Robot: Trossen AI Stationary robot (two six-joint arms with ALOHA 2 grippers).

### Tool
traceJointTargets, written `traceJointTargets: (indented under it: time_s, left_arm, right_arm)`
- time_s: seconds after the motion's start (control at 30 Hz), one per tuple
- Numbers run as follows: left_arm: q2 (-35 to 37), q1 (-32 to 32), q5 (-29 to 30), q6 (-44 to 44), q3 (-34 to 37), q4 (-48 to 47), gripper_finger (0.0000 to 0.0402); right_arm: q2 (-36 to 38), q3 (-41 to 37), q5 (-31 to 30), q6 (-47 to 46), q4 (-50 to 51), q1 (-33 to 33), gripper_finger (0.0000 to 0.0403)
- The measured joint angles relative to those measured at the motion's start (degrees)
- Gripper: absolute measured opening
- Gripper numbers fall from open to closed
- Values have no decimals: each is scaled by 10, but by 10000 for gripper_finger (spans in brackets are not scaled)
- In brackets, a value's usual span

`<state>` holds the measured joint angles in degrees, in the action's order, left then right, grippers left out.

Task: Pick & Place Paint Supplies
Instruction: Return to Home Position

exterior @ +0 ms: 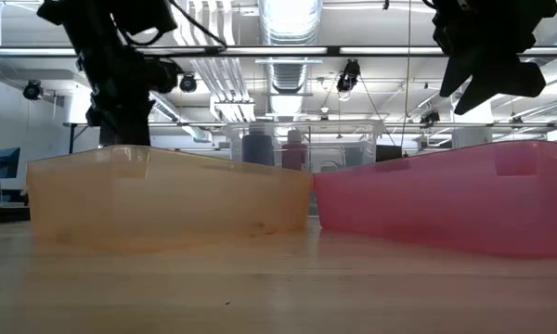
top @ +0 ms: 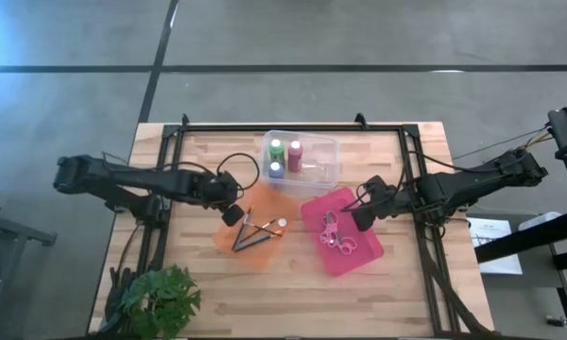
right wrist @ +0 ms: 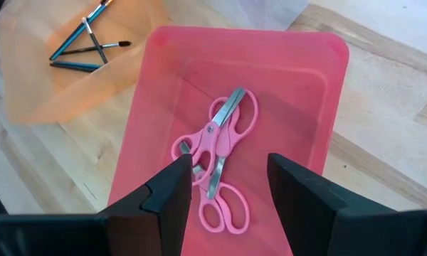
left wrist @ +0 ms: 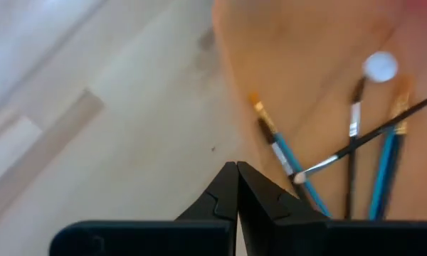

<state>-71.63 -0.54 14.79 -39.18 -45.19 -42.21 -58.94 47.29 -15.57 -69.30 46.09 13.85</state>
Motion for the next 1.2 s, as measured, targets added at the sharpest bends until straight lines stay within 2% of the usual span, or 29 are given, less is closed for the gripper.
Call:
traceJointTargets:
  time_s: [0.17,0.3,0.4,0.5,0.6,0.67,0.7,0.83,0.93,1.2]
  left_arm:
    - [32,-4,-10,70,-32,18,10]
    - [101,-27,-54,170,-15,138,10]
    - [170,-40,-64,193,54,233,10]
    - [228,-43,-64,165,157,375,10]
    - [233,-45,-69,136,256,557,10]
    - [221,-45,-69,152,286,651,10]
    - [220,-44,-69,168,289,668,10]
    - [242,-38,-68,239,278,618,10]
    - [281,-39,-50,258,284,571,10]
    - [441,-39,-40,270,369,560,10]
  right_arm:
    - [0,0,-10,0,-1,0,178]
    - [10,1,-12,21,-7,0,178]
    - [20,0,-12,20,-6,0,178]
    - [31,0,-13,22,-7,0,178]
    - [40,0,-20,20,-7,0,178]
    - [45,0,-28,12,-6,0,178]
    - [46,0,-29,7,-7,0,178]
    - [49,0,-29,-11,-7,0,178]
    - [49,0,-28,-15,-6,0,178]
    - [46,-1,-26,-12,-15,0,178]
